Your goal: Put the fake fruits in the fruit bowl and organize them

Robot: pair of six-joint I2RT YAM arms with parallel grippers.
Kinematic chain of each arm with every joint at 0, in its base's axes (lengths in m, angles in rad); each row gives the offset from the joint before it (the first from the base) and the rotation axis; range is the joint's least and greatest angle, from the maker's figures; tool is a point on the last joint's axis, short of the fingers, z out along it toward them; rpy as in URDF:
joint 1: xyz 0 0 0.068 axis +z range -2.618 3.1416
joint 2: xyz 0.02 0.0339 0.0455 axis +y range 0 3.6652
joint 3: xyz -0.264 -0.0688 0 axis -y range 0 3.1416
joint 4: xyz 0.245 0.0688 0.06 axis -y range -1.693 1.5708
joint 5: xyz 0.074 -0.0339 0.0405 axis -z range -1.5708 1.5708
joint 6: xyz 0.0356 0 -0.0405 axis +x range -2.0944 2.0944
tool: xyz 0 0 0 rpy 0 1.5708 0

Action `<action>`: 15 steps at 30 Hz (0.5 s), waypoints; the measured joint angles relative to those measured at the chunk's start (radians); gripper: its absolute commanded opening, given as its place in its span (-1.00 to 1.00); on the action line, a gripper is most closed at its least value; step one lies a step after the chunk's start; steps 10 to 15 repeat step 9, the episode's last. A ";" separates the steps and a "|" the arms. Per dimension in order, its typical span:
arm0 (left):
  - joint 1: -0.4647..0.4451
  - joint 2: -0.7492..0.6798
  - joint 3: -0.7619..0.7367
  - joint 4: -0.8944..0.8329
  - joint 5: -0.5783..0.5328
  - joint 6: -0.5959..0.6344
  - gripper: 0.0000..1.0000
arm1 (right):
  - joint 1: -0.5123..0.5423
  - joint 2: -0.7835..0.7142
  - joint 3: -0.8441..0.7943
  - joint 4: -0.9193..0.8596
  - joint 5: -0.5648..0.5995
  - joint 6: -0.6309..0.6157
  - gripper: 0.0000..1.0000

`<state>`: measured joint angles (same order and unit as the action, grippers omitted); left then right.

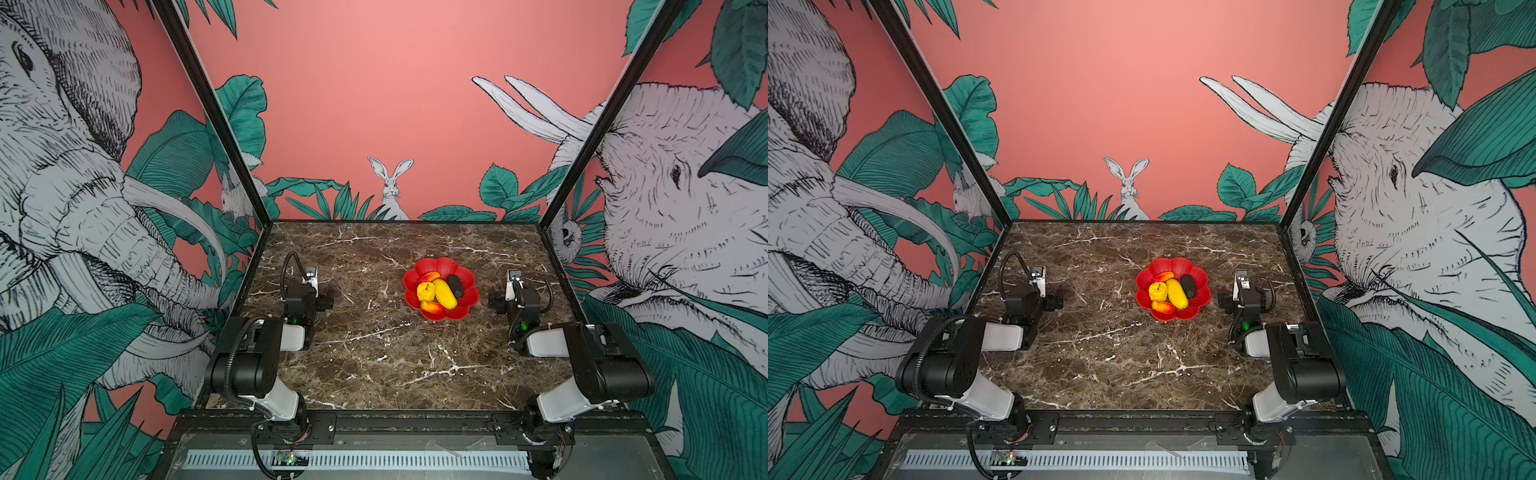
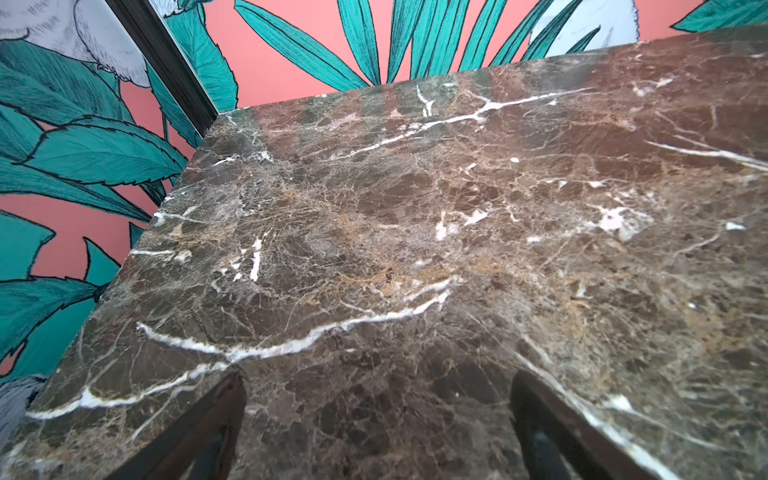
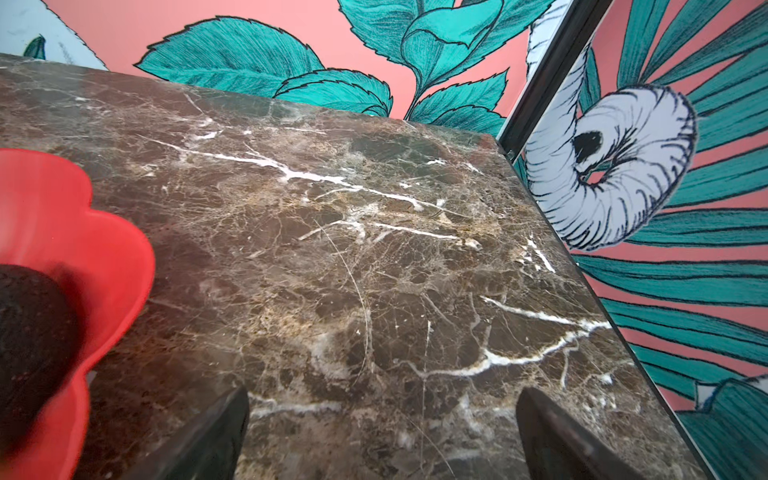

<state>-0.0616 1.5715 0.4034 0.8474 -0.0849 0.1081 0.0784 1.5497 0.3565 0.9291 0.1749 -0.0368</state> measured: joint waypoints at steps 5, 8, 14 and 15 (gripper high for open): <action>0.002 0.000 0.000 0.000 0.003 0.000 0.99 | 0.000 0.000 0.000 0.000 0.006 0.004 0.98; 0.002 0.000 0.000 0.000 0.003 0.000 0.99 | 0.000 0.000 0.000 0.000 0.009 0.004 0.98; 0.002 0.000 0.000 0.000 0.003 0.000 0.99 | 0.000 0.000 0.000 0.000 0.009 0.004 0.98; 0.002 0.000 0.000 0.000 0.003 0.000 0.99 | 0.000 0.000 0.000 0.000 0.009 0.004 0.98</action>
